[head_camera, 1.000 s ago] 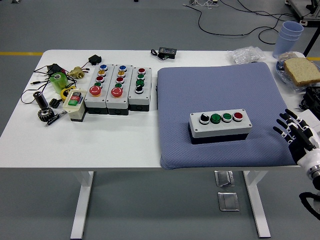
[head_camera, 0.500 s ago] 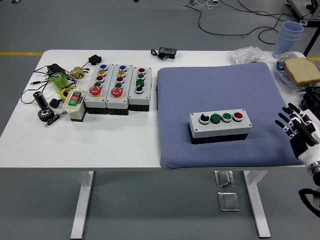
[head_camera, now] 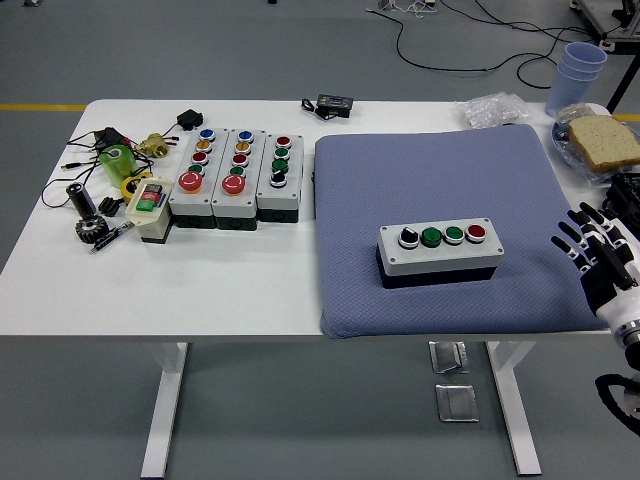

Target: Pick up the button,place it on the desk,press the button,press the button

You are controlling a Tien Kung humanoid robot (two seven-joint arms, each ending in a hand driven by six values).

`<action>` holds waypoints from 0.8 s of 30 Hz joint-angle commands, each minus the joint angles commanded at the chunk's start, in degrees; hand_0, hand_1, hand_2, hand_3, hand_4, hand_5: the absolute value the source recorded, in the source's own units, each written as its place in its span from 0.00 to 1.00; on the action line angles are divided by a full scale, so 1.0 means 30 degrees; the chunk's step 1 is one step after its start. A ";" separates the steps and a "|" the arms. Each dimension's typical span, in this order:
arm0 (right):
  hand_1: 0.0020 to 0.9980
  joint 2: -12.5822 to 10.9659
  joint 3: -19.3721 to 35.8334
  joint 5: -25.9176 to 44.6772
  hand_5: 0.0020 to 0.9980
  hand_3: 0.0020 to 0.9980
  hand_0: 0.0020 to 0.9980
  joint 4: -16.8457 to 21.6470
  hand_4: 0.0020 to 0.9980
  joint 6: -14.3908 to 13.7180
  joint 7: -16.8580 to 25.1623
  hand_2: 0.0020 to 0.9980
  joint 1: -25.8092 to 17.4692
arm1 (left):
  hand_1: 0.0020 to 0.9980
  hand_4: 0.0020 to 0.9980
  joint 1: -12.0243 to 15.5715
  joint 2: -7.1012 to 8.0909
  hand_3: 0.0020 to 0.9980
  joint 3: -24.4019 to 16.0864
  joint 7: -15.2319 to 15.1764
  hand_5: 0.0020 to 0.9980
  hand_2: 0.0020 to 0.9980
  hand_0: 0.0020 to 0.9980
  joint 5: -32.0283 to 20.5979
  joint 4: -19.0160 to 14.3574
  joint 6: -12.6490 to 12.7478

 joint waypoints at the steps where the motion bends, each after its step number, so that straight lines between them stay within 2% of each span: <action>1: 0.67 0.0002 -0.0034 0.0103 0.25 0.69 0.72 0.0007 0.68 -0.0009 -0.0017 0.72 -0.0011 | 0.66 0.35 -0.0002 -0.0001 0.60 0.0031 0.0001 0.93 0.67 0.67 0.0013 0.0000 -0.0008; 24: 0.66 0.0038 -0.0126 0.0892 0.23 0.65 0.70 0.0106 0.67 -0.0238 0.0549 0.71 0.0049 | 0.66 0.35 -0.0037 0.0055 0.60 -0.0097 0.0050 0.92 0.67 0.67 0.0354 0.0000 -0.0069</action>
